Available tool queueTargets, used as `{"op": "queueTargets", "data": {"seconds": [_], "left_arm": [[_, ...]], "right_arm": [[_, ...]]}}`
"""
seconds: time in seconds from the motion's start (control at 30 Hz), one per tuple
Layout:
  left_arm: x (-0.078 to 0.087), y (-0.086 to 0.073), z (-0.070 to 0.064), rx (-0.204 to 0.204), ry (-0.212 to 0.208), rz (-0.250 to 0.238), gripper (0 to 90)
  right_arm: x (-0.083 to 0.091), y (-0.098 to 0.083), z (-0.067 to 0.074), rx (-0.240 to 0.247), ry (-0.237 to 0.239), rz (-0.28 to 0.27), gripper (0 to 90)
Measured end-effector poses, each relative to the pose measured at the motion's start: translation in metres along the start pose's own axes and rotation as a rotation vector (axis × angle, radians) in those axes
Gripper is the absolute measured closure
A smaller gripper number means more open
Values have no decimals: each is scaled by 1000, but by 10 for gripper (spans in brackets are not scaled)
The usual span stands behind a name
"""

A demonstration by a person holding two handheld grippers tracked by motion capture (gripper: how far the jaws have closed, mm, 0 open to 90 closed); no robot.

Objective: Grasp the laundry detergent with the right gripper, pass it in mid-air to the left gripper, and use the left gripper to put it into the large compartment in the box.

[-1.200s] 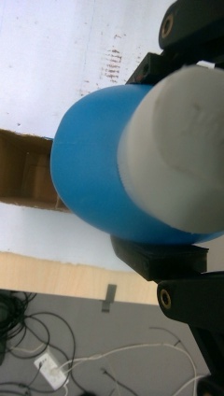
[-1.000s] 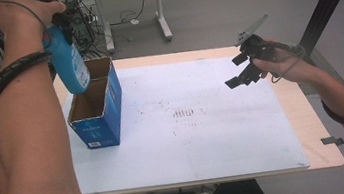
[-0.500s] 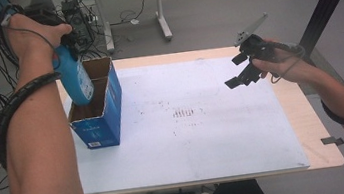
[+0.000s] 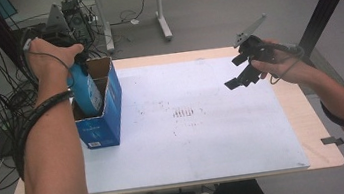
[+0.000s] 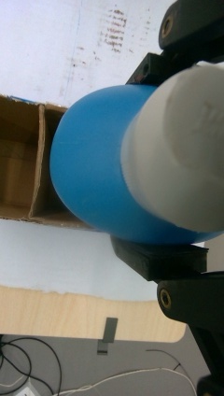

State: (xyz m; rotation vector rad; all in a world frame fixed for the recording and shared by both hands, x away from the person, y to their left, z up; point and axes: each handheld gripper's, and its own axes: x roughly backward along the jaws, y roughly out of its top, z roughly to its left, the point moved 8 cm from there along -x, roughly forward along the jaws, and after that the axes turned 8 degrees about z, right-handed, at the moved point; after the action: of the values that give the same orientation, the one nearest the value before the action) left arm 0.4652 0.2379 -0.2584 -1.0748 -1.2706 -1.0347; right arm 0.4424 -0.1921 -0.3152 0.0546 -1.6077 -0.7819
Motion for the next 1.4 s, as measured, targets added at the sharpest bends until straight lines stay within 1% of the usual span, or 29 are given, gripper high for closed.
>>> {"op": "queueTargets", "data": {"seconds": [0.23, 0.3, 0.53, 0.57, 0.73, 0.77, 1.0, 1.13, 1.17, 1.27, 1.4], "left_arm": [[-24, 0, 0, -1, -1, -7, 355], [-31, 0, -1, -2, -3, -3, 355], [-49, 0, -3, -7, -2, -4, 355], [-51, 0, -3, -16, 1, -4, 355], [-63, 0, -4, -16, -4, -5, 355], [-65, 0, -5, -11, -5, -8, 356], [-79, -2, -5, -15, -1, 2, 356], [-84, -2, -5, -18, 0, 4, 356], [-85, -2, -5, -27, 3, 11, 356], [-88, -2, -4, -27, 3, 10, 355], [-94, -3, -4, -35, 10, 16, 355]], "right_arm": [[-5, 0, 0, -1, -2, 10, 3], [-6, 0, -1, -2, -2, 12, 3], [-8, 0, -3, -6, -10, 16, 3], [-8, 0, -3, -4, -11, 18, 3], [-7, 0, -3, -6, -11, 18, 3], [-7, 0, -3, -7, -11, 17, 3], [-9, 0, -3, -7, -10, 21, 3], [-11, 0, -3, -4, -10, 23, 3], [-11, 0, -3, -5, -10, 23, 3], [-12, 2, -2, -16, 2, 11, 3], [-12, 2, -3, -14, 0, 16, 3]]}}
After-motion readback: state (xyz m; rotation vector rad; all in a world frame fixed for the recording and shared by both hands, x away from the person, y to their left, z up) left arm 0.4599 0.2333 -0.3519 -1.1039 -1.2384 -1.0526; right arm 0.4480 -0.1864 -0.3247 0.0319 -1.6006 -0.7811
